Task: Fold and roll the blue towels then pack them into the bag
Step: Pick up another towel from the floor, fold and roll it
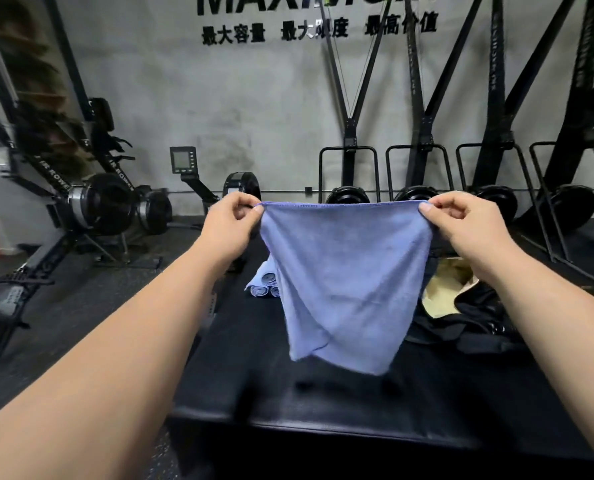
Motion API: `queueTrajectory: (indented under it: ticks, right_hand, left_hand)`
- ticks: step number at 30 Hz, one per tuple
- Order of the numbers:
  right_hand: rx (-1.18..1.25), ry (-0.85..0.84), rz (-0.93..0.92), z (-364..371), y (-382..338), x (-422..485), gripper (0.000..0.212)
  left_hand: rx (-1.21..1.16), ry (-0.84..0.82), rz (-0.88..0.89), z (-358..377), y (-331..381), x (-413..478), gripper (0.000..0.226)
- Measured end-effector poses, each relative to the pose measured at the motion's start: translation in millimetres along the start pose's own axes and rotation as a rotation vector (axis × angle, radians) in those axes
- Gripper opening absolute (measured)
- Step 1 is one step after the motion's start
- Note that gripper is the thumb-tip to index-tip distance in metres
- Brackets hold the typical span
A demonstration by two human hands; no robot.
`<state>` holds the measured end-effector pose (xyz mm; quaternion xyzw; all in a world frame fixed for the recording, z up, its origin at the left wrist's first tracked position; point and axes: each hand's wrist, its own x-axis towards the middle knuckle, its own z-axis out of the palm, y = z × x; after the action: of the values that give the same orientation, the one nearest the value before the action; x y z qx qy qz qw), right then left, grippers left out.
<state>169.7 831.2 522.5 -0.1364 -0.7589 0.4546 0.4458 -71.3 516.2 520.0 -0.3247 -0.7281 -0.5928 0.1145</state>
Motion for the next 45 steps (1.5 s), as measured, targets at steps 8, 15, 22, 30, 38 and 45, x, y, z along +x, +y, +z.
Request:
queueTrajectory:
  ticks: [8,15,22,30,38,45]
  right_hand:
    - [0.2,-0.253,0.271,-11.1,18.5,-16.2,0.013]
    - [0.176,-0.665,0.54,-22.5,69.5,-41.8,0.036]
    - [0.343,-0.431,0.585,-3.7,80.8,-26.1,0.012]
    - [-0.032,-0.035,0.511,61.0,135.1,-13.4,0.015]
    - [0.066,-0.172,0.599,97.9,199.5,-28.7,0.054]
    - [-0.534,-0.447,0.256,116.5,236.7,-117.6,0.051]
  left_hand:
    - [0.057,-0.37,-0.162,-14.5,-27.7,-8.1,0.007]
    - [-0.028,-0.775,-0.464,-19.6,-58.9,-35.5,0.03]
    - [-0.268,-0.578,-0.506,1.3,-75.6,-16.4,0.015]
    - [0.15,-0.145,-0.465,75.2,-112.0,-15.1,0.008]
    - [-0.134,-0.234,-0.562,121.9,-166.9,-38.1,0.046]
    - [0.34,-0.441,-0.134,137.9,-209.4,-132.2,0.057]
